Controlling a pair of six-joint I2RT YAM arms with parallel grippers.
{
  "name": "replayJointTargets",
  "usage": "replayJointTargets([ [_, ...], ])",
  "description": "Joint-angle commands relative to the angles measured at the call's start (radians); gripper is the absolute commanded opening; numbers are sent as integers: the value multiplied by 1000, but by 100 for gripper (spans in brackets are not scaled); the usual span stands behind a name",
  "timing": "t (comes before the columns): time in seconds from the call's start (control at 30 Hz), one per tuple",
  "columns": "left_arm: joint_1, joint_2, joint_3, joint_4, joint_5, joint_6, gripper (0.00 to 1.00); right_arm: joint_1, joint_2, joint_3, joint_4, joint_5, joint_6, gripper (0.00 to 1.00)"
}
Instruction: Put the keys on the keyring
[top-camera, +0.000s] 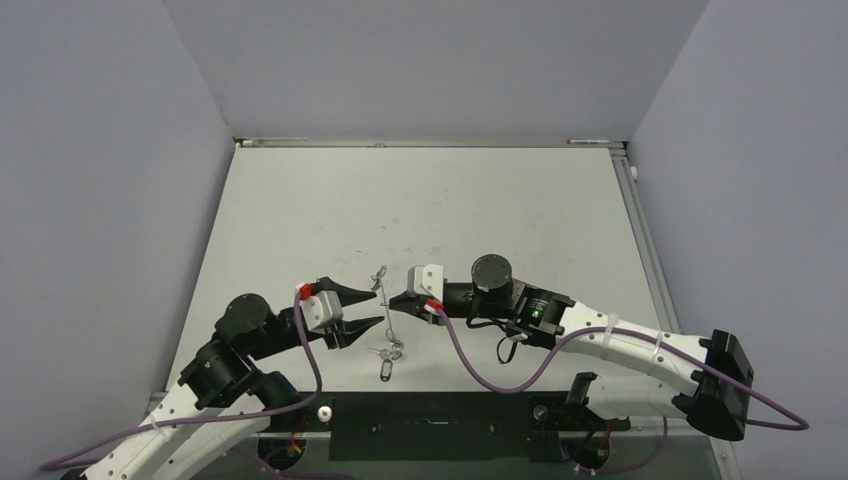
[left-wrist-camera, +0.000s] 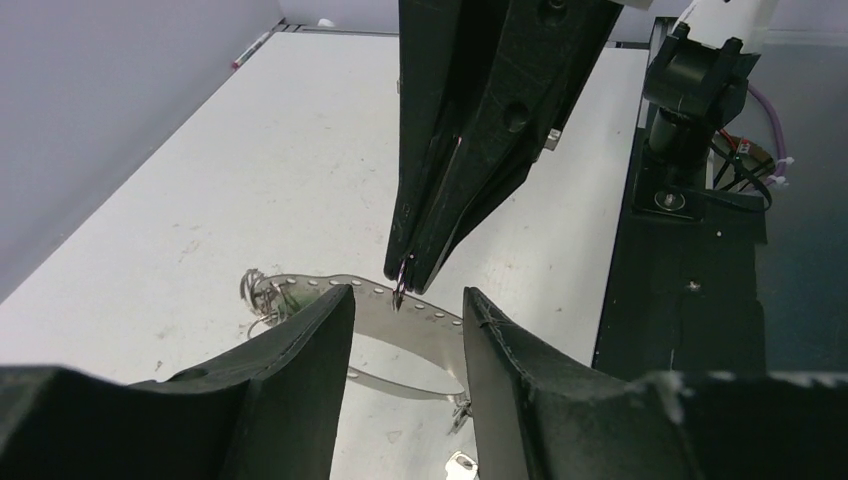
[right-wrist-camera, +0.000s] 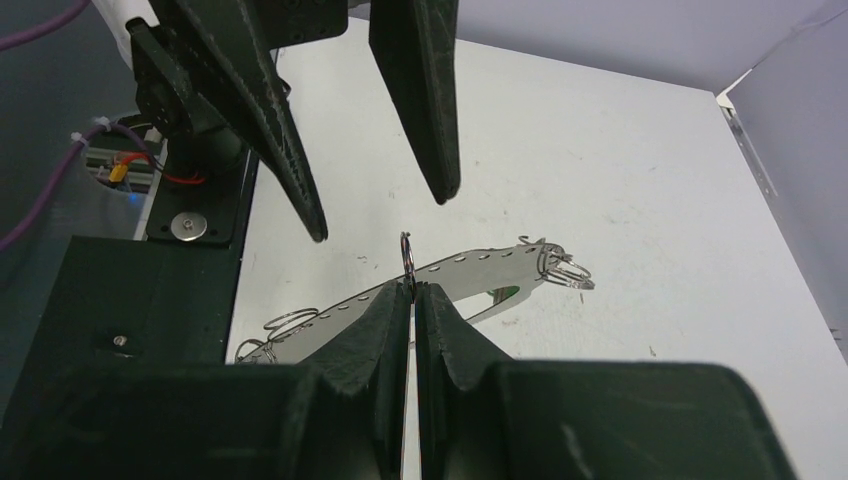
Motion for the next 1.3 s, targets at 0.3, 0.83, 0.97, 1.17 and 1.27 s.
replayJointTargets([
  [0.3,-3,17,9,16,60,68,31,-3,-59,40,-47,-12,-29,5],
  [0.83,-2,98,12,61,115,81,19,-3,-79,31,-60,-22,-32,5],
  [0.97,-3,98,5,68,128,81,17,-3,-77,34,-70,-27,-33,5],
  [1.17,-3,100,2,71,135,82,9,-2,-74,42,-79,-45,-34,5],
  [1.27,-3,97,-1,81,147,77,7,-2,-74,45,-78,-54,-34,5],
])
